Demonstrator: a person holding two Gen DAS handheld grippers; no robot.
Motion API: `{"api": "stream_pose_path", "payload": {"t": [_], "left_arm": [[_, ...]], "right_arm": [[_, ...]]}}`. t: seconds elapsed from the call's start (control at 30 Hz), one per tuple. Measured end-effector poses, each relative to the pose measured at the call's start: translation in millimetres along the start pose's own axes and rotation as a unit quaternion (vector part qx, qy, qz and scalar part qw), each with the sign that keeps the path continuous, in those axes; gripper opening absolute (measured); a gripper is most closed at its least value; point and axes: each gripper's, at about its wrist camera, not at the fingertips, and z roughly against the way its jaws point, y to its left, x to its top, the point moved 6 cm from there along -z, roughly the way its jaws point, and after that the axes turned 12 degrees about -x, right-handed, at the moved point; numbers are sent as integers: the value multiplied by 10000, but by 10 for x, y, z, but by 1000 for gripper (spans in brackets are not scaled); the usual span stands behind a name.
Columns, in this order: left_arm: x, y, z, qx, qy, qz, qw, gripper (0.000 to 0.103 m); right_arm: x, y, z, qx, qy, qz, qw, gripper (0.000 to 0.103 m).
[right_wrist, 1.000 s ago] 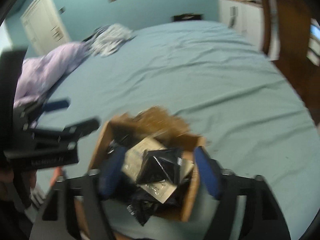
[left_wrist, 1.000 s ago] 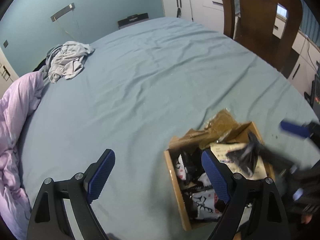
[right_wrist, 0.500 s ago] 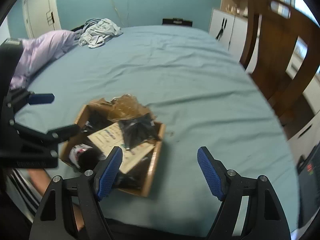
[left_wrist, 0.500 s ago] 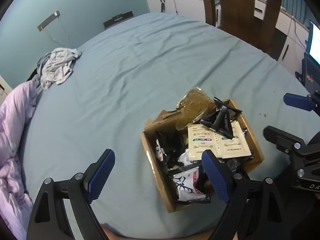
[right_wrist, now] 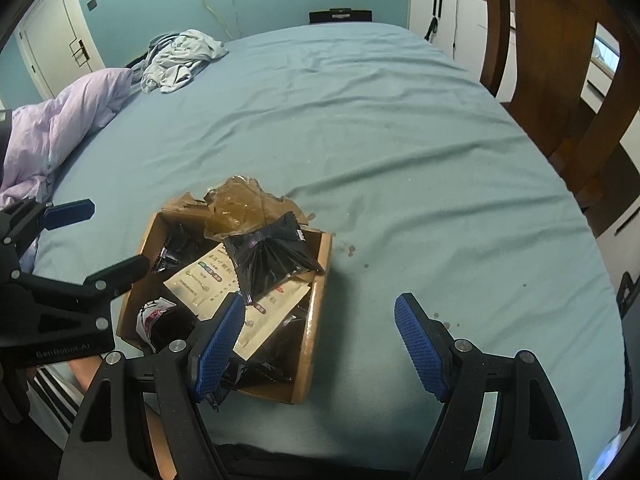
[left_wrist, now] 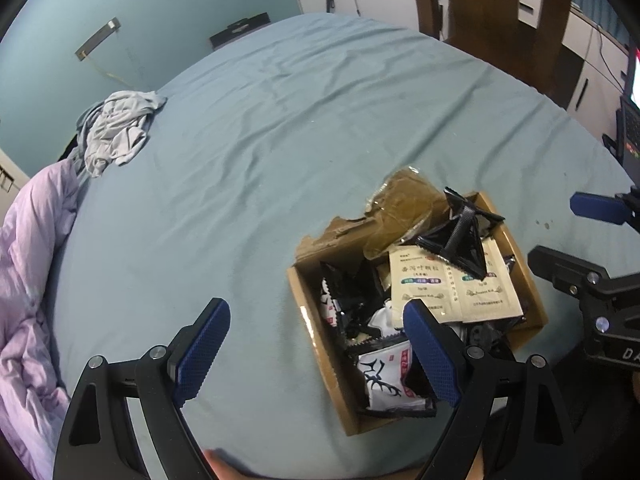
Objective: Organize snacks
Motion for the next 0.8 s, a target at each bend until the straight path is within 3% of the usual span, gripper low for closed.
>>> {"api": "stream_pose_path", "payload": {"t": [0.47,0.8], "left_arm": [[4,-89,14,-14,-12,-186,9998,90],[17,-85,50,-119,-88,-148,9998,90]], "right_arm": [[-19,176,-12,-322,-99,505,9982,77],[-6,184,-33,-331,-66,517,9981,77]]}}
